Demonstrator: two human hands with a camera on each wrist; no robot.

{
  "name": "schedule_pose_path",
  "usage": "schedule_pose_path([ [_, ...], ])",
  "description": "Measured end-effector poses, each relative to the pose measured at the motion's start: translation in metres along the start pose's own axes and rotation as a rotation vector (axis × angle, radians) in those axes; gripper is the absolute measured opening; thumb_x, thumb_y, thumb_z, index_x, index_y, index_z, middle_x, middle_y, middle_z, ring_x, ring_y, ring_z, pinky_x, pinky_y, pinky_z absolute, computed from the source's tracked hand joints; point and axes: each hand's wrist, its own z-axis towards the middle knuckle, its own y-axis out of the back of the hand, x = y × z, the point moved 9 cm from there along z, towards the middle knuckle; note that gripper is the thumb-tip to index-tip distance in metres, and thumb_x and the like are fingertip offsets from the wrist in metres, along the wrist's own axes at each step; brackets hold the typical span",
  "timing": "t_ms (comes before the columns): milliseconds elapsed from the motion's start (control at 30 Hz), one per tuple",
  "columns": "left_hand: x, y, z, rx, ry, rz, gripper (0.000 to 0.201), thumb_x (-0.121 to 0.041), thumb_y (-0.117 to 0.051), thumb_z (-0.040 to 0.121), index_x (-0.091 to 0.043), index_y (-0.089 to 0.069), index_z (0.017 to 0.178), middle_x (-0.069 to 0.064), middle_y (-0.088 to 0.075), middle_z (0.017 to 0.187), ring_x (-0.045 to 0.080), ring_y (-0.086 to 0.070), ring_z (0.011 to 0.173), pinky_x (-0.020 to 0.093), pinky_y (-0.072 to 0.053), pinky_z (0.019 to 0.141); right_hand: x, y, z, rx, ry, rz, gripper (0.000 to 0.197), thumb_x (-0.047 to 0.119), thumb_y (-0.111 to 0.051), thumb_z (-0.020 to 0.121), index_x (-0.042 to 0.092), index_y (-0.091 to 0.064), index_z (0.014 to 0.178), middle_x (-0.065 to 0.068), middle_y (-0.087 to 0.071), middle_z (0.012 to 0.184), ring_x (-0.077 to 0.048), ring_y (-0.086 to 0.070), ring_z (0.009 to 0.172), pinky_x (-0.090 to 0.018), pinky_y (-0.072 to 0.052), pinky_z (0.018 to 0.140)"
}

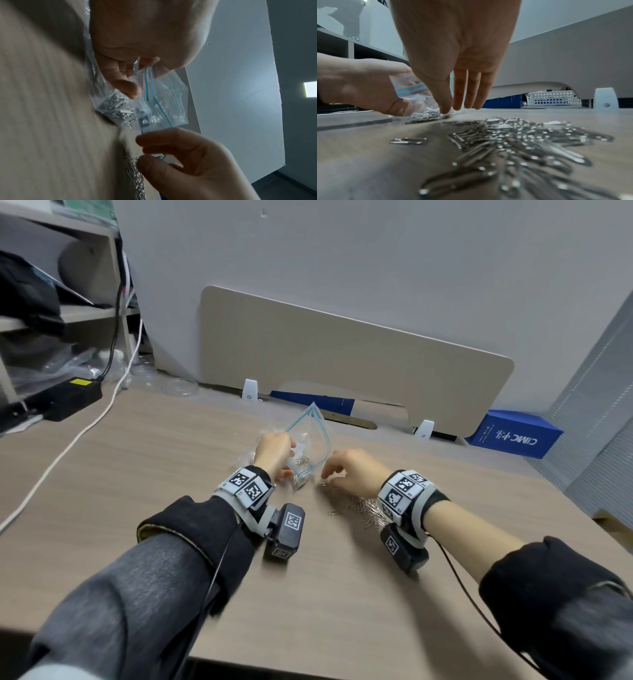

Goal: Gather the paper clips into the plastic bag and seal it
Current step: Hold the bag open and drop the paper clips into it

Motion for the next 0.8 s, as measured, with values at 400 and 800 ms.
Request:
schedule_pose_path([
  [400,0.000,-0.002,-0.001,0.002,0.017,0.009,0.017,-0.011,-0.045,0.088,-0.007,-0.060,0.096,0.013,-0.061,0.097,0.023,-0.052,0.064,0.019,-0.040,0.034,-0.004,0.003,-0.015,0.051,-0.010,0.017,0.013,0.008,-0.065,0.080,0.013,-0.076,0.086,-0.002,-0.073,0.090,-0.012,-0.061,0.077,-0.026,-0.052,0.076],
  [800,-0.001,-0.008,-0.008,0.052,0.000,0.000,0.023,-0.013,-0.048,0.089,-0.004,-0.058,0.107,0.016,-0.061,0.105,0.020,-0.050,0.052,0.020,-0.047,0.037,-0.013,-0.010,-0.022,0.117,-0.133,0.153,0.009,0.007,-0.065,0.083,0.007,-0.073,0.088,-0.003,-0.067,0.078,-0.026,-0.069,0.073,-0.030,-0.057,0.063],
])
